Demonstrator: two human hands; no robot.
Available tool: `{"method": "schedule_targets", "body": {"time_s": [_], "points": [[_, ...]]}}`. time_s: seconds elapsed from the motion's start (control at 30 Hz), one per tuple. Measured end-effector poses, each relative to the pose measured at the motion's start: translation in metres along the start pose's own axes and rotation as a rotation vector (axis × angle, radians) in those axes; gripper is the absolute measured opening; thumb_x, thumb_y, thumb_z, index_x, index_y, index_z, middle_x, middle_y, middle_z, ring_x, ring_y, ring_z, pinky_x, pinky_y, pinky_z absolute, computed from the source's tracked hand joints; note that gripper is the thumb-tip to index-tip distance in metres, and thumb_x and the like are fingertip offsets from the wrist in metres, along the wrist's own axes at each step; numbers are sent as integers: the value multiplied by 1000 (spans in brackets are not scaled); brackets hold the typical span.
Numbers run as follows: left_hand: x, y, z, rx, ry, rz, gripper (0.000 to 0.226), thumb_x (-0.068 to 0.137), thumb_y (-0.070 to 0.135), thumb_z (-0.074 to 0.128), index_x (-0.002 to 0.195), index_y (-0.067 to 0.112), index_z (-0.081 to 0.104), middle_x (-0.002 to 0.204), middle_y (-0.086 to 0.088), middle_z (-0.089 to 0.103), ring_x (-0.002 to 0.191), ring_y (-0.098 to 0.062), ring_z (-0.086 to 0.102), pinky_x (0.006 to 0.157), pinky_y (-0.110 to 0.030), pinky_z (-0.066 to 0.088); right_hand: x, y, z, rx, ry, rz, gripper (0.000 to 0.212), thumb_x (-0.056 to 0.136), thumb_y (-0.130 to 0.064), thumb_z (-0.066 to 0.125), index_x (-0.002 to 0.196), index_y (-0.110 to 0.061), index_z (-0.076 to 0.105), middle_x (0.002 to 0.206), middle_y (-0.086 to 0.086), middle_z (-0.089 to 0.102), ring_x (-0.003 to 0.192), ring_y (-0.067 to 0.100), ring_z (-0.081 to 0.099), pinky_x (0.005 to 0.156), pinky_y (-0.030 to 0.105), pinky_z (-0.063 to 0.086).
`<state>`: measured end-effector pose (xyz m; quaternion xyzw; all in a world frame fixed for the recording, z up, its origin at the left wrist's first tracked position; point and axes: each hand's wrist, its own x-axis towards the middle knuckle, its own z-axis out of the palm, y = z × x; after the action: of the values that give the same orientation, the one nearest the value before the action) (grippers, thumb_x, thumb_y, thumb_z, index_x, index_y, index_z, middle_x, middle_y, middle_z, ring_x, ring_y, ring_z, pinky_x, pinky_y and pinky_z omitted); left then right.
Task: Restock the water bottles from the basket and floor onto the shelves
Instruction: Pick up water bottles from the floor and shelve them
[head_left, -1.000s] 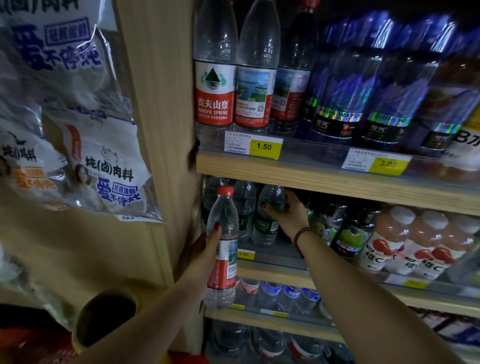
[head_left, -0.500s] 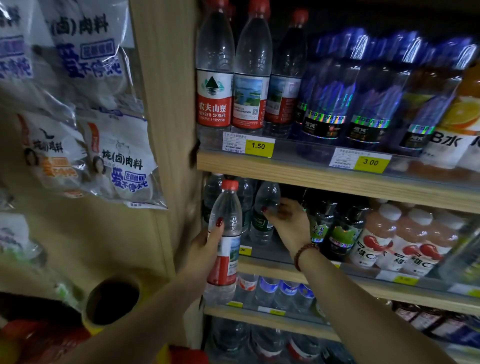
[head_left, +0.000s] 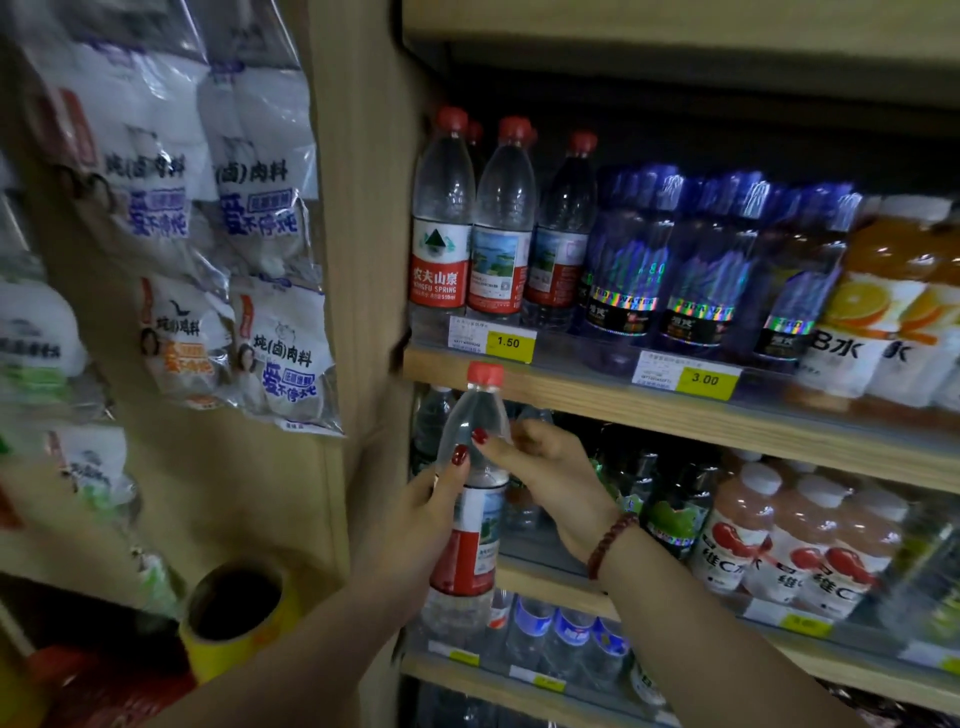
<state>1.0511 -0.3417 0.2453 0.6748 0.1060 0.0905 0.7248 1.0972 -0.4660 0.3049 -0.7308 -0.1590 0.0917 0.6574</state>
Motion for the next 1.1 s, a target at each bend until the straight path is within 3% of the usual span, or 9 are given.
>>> {"method": "schedule_targets", "body": {"time_s": [0.17, 0.23, 0.47, 0.6, 0.67, 0.73, 0.83, 0.97, 1.1], "points": [[5, 39, 8, -12, 14, 139, 67, 61, 76, 52, 105, 29, 70, 94, 6, 76, 89, -15, 73, 85, -38, 55, 4, -37, -5, 41, 16, -75, 30, 74, -27, 79, 97, -9, 71, 94, 7, 74, 88, 20, 71, 74, 32, 58], [10, 52, 13, -45, 16, 183, 66, 61, 76, 53, 106, 30, 69, 95, 8, 76, 89, -12, 72, 81, -33, 55, 7, -54, -7, 76, 21, -88, 26, 75, -24, 79, 95, -10, 72, 90, 4, 75, 83, 15, 72, 68, 25, 56], [30, 107, 26, -17, -47, 361, 14, 93, 45, 50, 89, 38, 61, 85, 21, 66, 77, 7, 65, 65, -12, 48, 16, -111, -22, 149, 80, -130, 28, 73, -15, 79, 96, -2, 71, 83, 9, 75, 74, 19, 72, 59, 27, 56], [50, 133, 18, -4, -35, 405, 18, 97, 43, 44, 91, 35, 58, 86, 23, 61, 80, 6, 57, 67, -18, 43, 19, -143, -33, 127, 152, -239, 28, 74, -17, 78, 96, -1, 71, 77, 4, 74, 64, 9, 70, 55, 23, 54], [63, 138, 13, 29, 22, 435, 9, 98, 38, 47, 101, 34, 55, 87, 24, 58, 78, 11, 53, 65, -13, 40, 26, -157, -40, 99, 203, -271, 31, 74, -22, 78, 94, 1, 70, 79, 5, 74, 65, 11, 69, 59, 27, 57], [75, 134, 10, 125, 47, 501, 10, 95, 24, 58, 104, 24, 63, 95, 15, 65, 82, 8, 58, 71, -12, 48, 33, -169, -45, 92, 258, -302, 28, 73, -24, 79, 88, -2, 70, 74, 5, 72, 63, 12, 67, 62, 30, 57], [95, 117, 4, 290, 60, 567, 19, 84, 6, 71, 103, 11, 70, 101, -1, 71, 86, -3, 64, 77, -26, 58, 44, -179, -50, 91, 319, -334, 21, 72, -24, 80, 80, -8, 69, 68, 2, 70, 60, 10, 66, 63, 31, 55], [117, 99, 0, 606, 235, 787, 20, 71, 38, 75, 86, 24, 75, 87, 9, 74, 86, -14, 65, 82, -40, 52, 60, -182, -52, 81, 388, -381, 19, 71, -23, 81, 77, -9, 68, 73, 5, 71, 62, 11, 66, 69, 33, 57], [125, 98, 2, 628, 319, 786, 11, 66, 22, 81, 74, 23, 73, 81, 7, 73, 86, -21, 61, 81, -31, 40, 74, -179, -47, 73, 454, -415, 20, 69, -24, 83, 75, -9, 71, 80, 12, 73, 81, 27, 71, 78, 44, 59]]}}
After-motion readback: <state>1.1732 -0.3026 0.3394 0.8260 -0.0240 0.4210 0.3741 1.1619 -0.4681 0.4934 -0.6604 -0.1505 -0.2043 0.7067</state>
